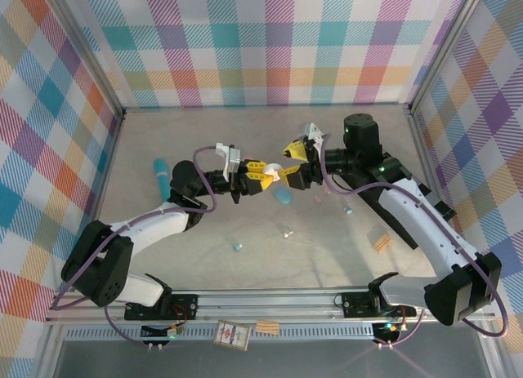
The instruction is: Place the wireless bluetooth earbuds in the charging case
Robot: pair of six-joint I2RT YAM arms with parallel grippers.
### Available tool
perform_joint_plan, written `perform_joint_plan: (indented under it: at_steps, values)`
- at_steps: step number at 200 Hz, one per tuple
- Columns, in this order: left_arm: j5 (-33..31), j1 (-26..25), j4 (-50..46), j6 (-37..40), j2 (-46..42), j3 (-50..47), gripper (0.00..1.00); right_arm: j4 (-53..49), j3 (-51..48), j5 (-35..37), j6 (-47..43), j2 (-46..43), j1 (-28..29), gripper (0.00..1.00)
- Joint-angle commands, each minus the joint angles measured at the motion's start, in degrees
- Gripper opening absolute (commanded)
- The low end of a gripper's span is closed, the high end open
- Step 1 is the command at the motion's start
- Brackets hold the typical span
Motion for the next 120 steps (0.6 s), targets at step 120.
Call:
perform_joint_plan:
  at_steps: [120]
  values:
    - [-5.09, -0.92, 4.71, 9.08, -3.04, -5.04, 0.1, 10.96, 3.48, 13.26, 17.87, -0.02, 0.57, 0.99]
